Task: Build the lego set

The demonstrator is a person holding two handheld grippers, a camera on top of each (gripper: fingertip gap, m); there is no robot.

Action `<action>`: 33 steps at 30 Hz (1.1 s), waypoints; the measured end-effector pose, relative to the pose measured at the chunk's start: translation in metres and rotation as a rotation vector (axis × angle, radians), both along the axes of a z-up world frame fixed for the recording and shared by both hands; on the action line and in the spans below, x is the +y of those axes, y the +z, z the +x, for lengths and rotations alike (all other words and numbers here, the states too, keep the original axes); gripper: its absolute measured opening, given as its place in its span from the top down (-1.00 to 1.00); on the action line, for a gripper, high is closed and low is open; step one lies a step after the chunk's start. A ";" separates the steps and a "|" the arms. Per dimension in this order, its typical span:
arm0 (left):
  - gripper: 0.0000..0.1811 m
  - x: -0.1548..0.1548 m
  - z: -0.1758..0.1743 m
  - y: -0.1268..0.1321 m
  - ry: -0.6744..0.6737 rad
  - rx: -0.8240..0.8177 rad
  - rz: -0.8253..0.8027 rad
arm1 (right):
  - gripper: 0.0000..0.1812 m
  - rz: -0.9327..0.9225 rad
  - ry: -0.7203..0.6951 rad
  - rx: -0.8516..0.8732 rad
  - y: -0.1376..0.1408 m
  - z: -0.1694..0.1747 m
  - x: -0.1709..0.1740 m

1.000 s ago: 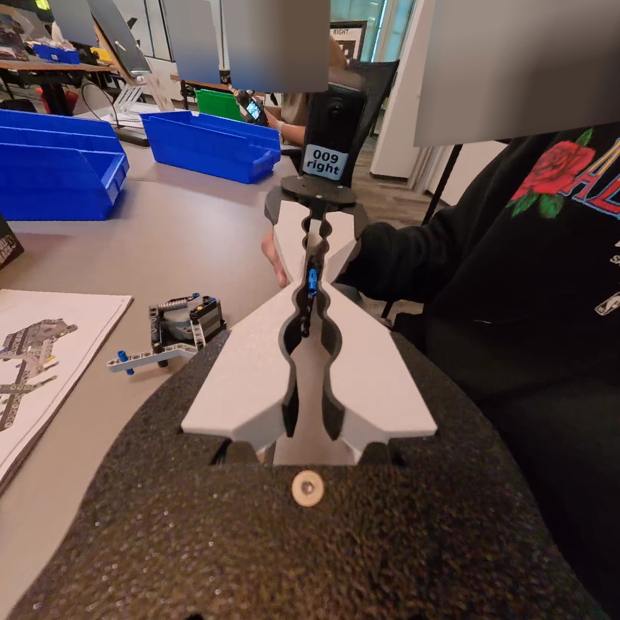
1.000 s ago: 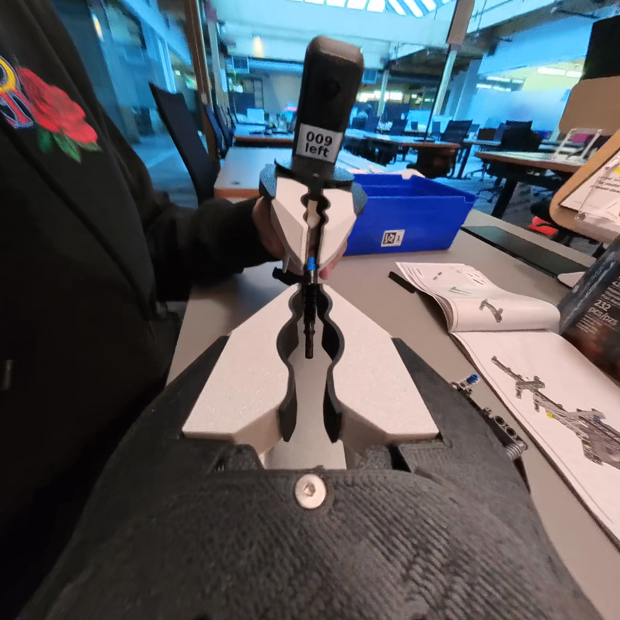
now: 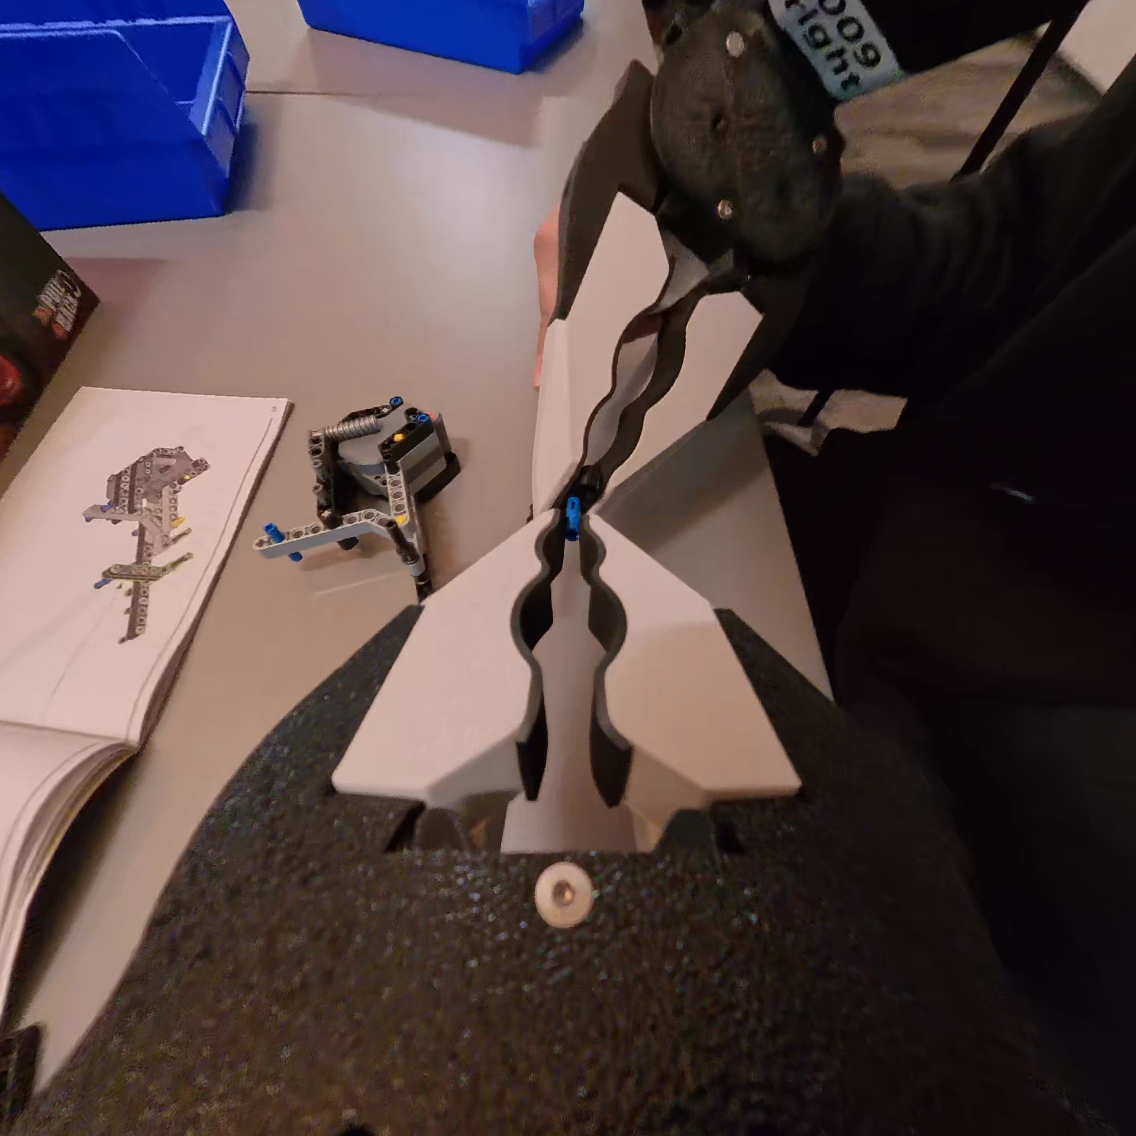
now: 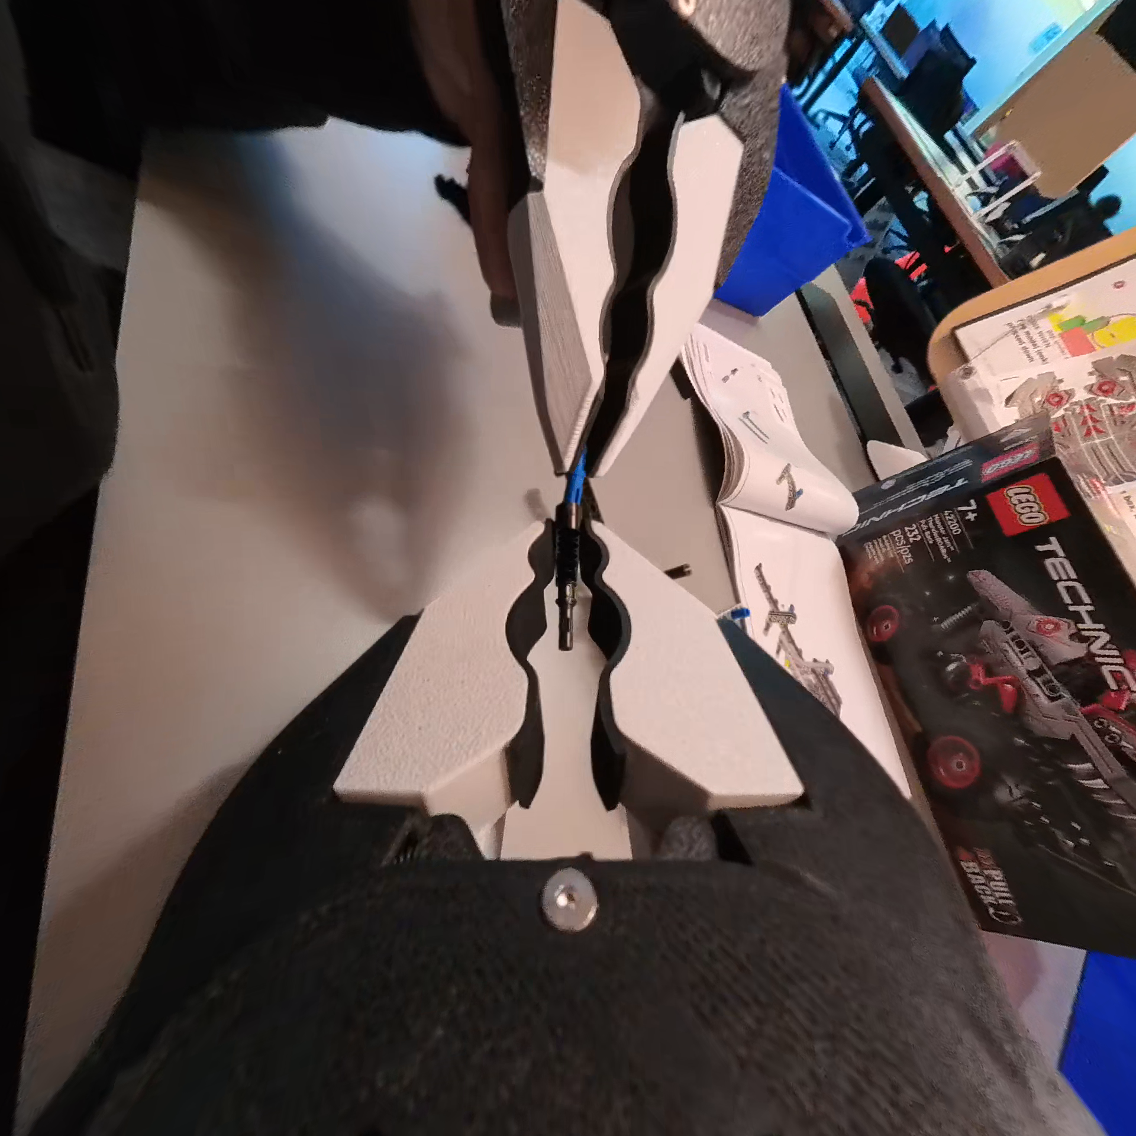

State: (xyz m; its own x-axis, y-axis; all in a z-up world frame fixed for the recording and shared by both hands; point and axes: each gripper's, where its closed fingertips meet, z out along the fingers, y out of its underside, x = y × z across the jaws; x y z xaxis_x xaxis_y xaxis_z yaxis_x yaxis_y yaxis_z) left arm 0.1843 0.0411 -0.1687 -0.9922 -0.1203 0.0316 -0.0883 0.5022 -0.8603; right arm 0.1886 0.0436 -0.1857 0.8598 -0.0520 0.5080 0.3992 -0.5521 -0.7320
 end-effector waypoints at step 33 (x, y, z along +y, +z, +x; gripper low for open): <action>0.98 -0.008 -0.003 0.024 -0.091 -0.140 -0.227 | 0.94 0.394 0.102 0.274 0.040 -0.006 -0.002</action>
State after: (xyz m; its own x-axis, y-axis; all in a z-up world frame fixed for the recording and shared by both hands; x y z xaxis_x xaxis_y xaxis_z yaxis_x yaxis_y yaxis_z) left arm 0.1812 0.0334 -0.1450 -0.9952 -0.0365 -0.0910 0.0762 0.2957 -0.9522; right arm 0.1822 0.0413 -0.1458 0.9697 -0.1030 0.2216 0.2009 -0.1799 -0.9630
